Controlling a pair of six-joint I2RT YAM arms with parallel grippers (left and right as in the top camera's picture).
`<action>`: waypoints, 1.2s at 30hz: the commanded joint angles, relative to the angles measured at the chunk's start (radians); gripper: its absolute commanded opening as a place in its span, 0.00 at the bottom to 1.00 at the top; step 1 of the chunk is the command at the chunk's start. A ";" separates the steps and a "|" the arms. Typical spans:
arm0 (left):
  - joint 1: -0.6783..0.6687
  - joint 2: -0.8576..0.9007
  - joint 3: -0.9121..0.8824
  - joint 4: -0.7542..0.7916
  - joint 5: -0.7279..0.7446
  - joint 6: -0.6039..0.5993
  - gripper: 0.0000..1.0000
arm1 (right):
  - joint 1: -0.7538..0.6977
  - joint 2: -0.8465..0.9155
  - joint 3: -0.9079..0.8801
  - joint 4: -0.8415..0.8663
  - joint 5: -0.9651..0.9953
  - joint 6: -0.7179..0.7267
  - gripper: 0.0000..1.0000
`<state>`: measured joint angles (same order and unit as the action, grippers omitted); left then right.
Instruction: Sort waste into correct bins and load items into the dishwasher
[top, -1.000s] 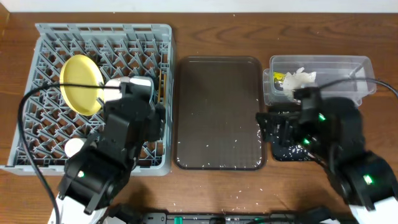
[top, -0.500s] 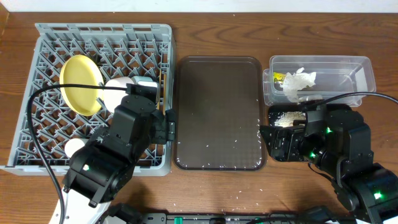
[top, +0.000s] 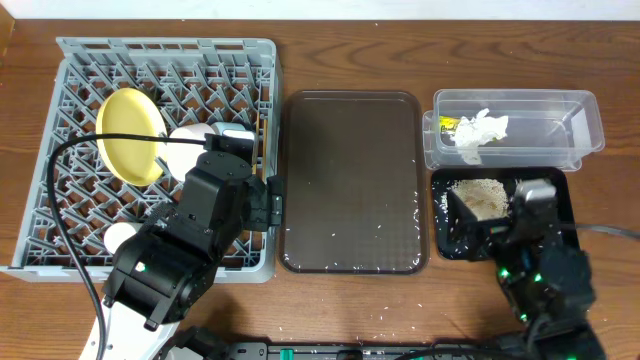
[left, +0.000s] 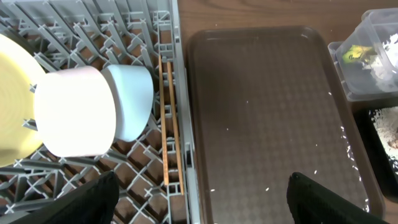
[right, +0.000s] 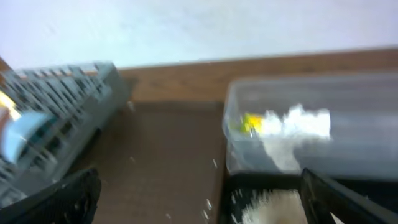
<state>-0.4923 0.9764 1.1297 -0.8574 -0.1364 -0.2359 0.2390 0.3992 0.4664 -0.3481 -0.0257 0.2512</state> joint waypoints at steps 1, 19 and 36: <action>-0.002 0.003 0.002 -0.003 0.002 -0.005 0.87 | -0.016 -0.126 -0.143 0.072 0.003 -0.021 0.99; -0.002 0.003 0.002 -0.003 0.002 -0.006 0.88 | -0.017 -0.392 -0.461 0.274 0.025 -0.021 0.99; -0.002 -0.011 0.002 -0.046 -0.046 -0.005 0.88 | -0.017 -0.392 -0.461 0.274 0.025 -0.021 0.99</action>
<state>-0.4931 0.9791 1.1297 -0.8646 -0.1379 -0.2359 0.2321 0.0143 0.0067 -0.0692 -0.0101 0.2436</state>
